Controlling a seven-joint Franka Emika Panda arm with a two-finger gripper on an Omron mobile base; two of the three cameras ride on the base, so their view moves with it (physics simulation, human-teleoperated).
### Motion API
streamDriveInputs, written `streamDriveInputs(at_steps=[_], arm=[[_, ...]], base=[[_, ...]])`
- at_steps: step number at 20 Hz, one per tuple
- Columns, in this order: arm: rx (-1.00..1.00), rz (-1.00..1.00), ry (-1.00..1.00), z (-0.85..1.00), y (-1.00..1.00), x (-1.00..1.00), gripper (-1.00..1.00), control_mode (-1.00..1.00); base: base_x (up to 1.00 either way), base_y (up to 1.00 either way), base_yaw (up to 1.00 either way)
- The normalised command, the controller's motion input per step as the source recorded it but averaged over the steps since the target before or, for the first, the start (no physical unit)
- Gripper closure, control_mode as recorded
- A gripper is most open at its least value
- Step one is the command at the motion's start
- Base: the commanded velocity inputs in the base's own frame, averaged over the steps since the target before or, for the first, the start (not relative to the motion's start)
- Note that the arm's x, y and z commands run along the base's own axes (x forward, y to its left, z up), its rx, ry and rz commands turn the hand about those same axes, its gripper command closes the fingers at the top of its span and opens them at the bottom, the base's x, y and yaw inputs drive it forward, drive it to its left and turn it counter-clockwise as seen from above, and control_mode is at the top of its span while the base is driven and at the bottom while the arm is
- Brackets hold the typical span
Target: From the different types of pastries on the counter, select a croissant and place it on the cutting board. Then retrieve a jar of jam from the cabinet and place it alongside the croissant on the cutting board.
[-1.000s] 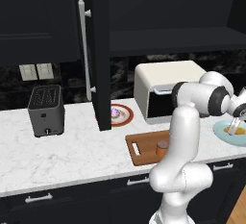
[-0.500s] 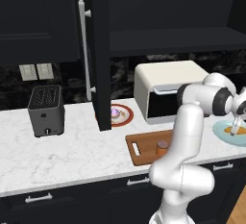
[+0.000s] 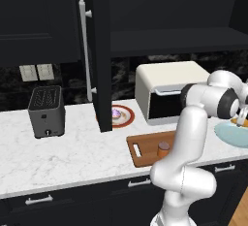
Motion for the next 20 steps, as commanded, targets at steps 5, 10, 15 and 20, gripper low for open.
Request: streamDriveInputs(at_steps=[5, 10, 15, 20], arm=[[0.00, 0.00, 0.00, 0.03, 0.62, -0.26, 1.00, -1.00], [0.00, -0.06, -0.02, 0.02, 1.00, -0.32, 1.00, -1.00], [-0.04, -0.10, -0.02, 0.00, 1.00, -0.24, 1.00, -1.00], [-0.04, -0.04, -0.13, 0.00, 0.89, -0.29, 1.00, -1.00]], base=[[0.00, 0.00, 0.00], [0.00, 0.00, 0.00], [0.00, 0.00, 0.00], [0.00, 0.00, 0.00]])
